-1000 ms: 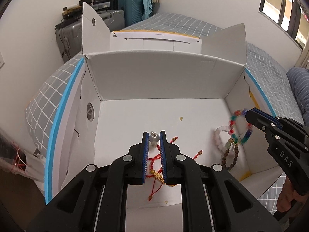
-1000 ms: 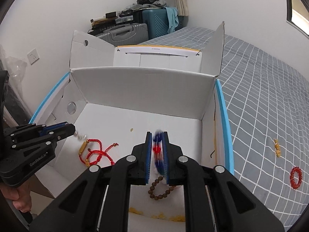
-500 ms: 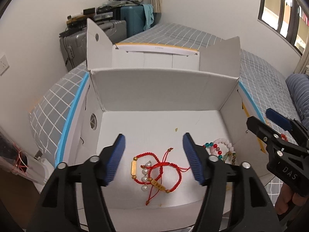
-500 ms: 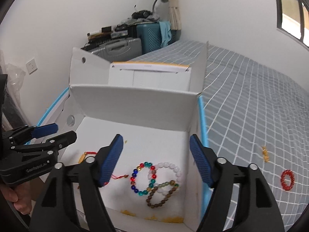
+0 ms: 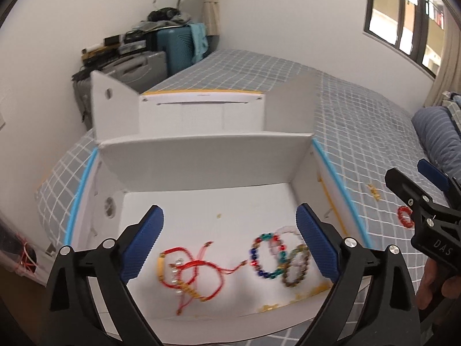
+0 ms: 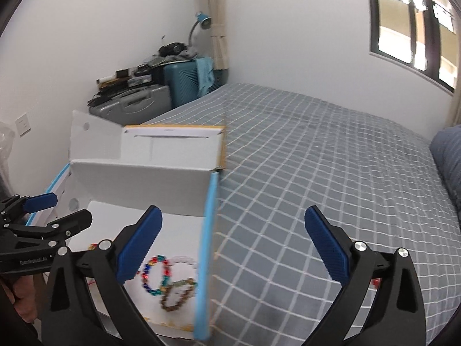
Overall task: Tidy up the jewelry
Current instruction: 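Move both tools back over the amber earrings and red bead bracelet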
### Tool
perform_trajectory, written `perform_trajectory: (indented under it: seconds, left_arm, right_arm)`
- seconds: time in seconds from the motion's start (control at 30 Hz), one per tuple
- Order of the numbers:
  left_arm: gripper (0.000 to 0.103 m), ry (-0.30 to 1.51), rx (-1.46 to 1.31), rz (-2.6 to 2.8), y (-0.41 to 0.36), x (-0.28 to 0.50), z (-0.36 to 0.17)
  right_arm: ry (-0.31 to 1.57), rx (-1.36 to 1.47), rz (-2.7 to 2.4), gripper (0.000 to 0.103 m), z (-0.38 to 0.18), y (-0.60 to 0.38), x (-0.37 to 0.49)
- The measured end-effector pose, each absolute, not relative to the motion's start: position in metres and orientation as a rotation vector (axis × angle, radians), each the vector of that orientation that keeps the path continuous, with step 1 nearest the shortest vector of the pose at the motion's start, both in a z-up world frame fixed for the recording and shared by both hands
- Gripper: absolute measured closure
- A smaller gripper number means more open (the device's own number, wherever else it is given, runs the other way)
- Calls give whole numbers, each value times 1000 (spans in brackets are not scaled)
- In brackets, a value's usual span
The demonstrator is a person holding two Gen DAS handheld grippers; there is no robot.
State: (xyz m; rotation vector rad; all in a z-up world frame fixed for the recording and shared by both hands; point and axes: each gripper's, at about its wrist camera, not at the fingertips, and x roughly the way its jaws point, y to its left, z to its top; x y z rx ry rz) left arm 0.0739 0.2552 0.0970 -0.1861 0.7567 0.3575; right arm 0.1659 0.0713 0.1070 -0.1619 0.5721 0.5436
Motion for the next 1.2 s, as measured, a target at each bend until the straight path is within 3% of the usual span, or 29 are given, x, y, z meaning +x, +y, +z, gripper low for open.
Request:
perform_trajectory:
  seconds: [0.37,0.7,1.2]
  left_arm:
    - [6,743,-147,241,186,125,99]
    - [6,745,-95,103,101,177,88]
    - [6,817,-51,-2,5,279,7]
  right_arm:
    - [585,-99,382,8,104,-18,196]
    - [651,-58,207,8,68,-114,223]
    - [740,-54,91,8,-11,-190,253]
